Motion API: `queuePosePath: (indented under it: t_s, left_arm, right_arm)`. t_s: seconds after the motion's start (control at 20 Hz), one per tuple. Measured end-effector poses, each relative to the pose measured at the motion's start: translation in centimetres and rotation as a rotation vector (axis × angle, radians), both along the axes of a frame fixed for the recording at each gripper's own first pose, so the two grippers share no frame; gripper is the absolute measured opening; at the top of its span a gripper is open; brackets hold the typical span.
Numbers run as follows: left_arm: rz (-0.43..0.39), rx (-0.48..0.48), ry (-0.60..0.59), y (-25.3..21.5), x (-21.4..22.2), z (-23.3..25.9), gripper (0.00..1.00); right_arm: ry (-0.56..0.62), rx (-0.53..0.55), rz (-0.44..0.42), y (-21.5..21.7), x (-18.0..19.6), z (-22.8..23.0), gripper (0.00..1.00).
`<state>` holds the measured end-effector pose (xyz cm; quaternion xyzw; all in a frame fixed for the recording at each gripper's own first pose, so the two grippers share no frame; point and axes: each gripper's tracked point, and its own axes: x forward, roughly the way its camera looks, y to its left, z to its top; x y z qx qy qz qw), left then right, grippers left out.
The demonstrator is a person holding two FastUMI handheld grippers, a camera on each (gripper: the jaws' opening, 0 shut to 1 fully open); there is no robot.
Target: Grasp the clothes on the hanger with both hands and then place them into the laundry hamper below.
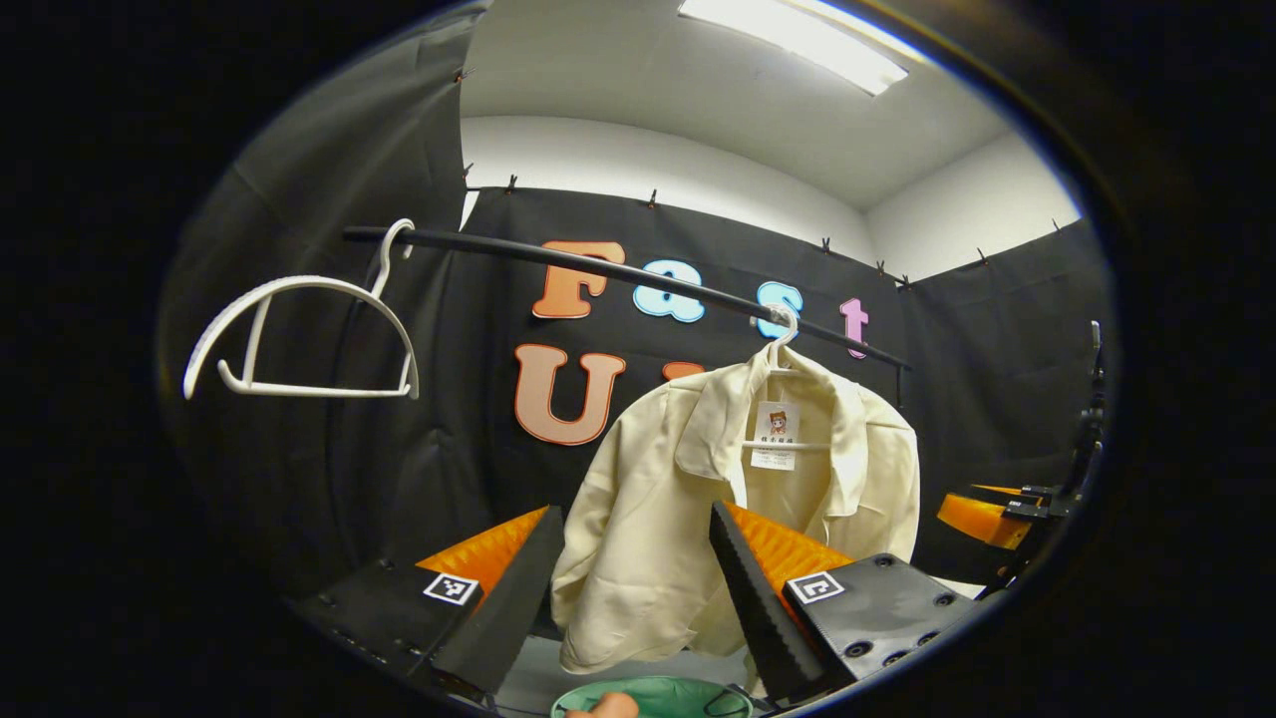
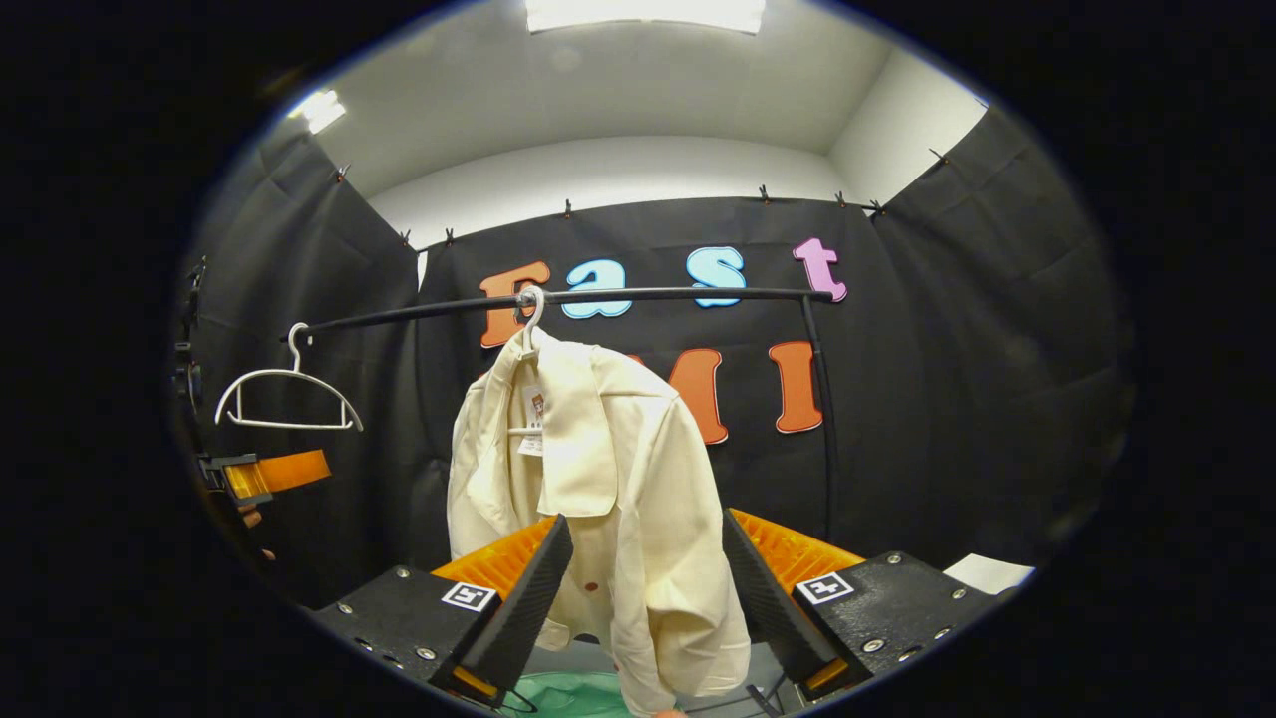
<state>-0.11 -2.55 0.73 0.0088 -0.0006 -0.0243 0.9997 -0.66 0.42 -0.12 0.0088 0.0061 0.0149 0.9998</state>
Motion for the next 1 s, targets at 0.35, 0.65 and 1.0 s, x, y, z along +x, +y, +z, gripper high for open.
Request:
queuePosePath:
  t_s: [0.35, 0.65, 1.0]
  left_arm:
    - [0.004, 0.008, 0.006, 0.3, -0.4, -0.1, 0.97]
    - [0.021, 0.001, 0.011, 1.2, -0.1, -0.5, 0.96]
    - [0.020, -0.008, 0.029, 1.5, -0.5, -1.3, 1.00]
  right_arm:
    - [0.004, -0.003, -0.002, 0.2, 0.0, -0.7, 0.93]
    - [0.045, -0.028, -0.001, 1.0, 2.0, -3.2, 0.93]
    - [0.122, -0.062, 0.054, 4.4, 4.7, -7.6, 0.94]
